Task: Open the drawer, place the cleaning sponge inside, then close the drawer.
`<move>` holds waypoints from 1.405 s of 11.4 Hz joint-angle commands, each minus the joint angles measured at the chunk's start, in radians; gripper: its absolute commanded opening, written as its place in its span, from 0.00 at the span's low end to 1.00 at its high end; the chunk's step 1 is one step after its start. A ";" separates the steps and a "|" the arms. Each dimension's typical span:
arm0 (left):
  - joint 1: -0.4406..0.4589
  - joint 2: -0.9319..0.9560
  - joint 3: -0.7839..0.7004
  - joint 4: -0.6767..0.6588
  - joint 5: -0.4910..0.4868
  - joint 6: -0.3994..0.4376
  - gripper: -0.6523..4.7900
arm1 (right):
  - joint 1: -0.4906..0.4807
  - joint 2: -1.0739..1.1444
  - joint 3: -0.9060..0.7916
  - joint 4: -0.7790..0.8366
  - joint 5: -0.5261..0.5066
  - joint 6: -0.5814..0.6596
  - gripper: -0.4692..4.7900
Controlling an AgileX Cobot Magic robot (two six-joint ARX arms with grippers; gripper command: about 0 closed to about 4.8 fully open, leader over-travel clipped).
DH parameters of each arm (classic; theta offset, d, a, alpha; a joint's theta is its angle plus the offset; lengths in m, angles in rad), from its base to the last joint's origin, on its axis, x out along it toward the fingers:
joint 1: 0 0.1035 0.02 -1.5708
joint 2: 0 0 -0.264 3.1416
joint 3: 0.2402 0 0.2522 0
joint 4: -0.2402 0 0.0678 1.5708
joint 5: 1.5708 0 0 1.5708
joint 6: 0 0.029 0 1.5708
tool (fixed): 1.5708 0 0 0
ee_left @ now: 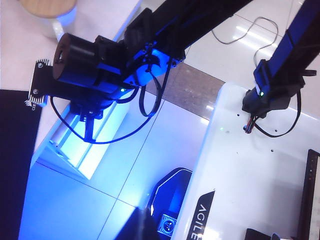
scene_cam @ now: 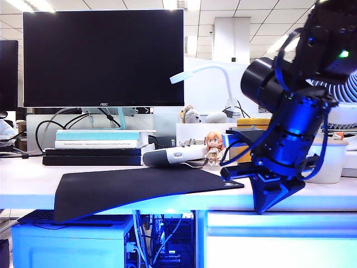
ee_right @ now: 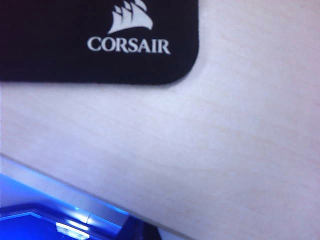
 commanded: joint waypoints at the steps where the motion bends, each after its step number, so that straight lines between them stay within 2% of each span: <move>1: -0.001 -0.002 0.003 0.005 0.002 0.000 0.11 | -0.001 -0.043 0.036 -0.146 0.002 0.024 0.07; 3: -0.001 -0.002 0.003 0.006 0.002 0.000 0.11 | -0.001 -0.132 0.043 -0.179 0.044 0.026 0.07; 5: -0.001 -0.002 0.003 0.006 0.002 0.000 0.11 | -0.001 -0.168 0.044 -0.210 0.040 0.028 0.07; 9: -0.001 -0.002 0.003 0.005 0.002 0.000 0.11 | -0.001 -0.148 0.043 -0.314 -0.066 0.069 0.07; 14: -0.001 -0.002 0.003 0.004 0.002 -0.004 0.11 | -0.001 -0.032 0.044 -0.236 -0.086 0.079 0.07; 16: -0.001 -0.003 0.004 -0.004 0.002 -0.005 0.11 | -0.001 0.077 0.045 -0.096 -0.063 0.098 0.07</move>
